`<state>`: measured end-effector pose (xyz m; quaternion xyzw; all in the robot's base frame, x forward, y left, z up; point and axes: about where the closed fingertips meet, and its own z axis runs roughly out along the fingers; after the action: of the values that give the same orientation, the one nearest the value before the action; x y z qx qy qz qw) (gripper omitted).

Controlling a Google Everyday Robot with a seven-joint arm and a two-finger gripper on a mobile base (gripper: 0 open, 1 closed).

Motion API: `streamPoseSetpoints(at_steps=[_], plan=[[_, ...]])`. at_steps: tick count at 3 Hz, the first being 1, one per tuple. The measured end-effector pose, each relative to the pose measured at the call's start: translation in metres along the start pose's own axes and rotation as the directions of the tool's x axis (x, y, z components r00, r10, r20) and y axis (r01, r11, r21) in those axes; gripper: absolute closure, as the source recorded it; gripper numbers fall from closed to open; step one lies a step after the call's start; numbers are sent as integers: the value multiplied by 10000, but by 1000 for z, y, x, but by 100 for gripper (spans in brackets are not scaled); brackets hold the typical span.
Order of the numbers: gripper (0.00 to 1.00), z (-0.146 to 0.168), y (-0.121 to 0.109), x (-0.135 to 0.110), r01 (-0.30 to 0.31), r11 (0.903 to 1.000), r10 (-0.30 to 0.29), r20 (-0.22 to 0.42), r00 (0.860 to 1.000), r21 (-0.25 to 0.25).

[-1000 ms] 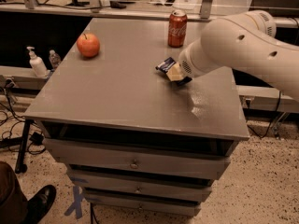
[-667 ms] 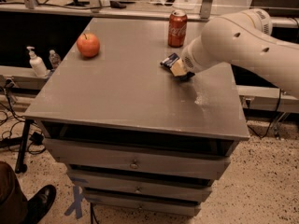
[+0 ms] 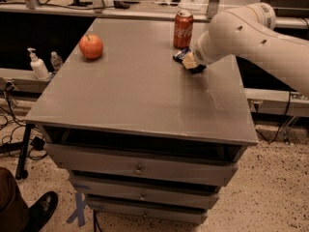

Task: Move rxbar blueberry near coke can

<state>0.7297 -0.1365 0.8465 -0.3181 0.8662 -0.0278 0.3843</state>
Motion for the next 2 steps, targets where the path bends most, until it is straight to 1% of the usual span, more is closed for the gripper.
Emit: streamPoseSetpoints(at_steps=[1, 2], plan=[[97, 10, -23, -6, -4, 9997, 4, -10, 10000, 263], [75, 12, -31, -7, -59, 9994, 61, -74, 10000, 341]])
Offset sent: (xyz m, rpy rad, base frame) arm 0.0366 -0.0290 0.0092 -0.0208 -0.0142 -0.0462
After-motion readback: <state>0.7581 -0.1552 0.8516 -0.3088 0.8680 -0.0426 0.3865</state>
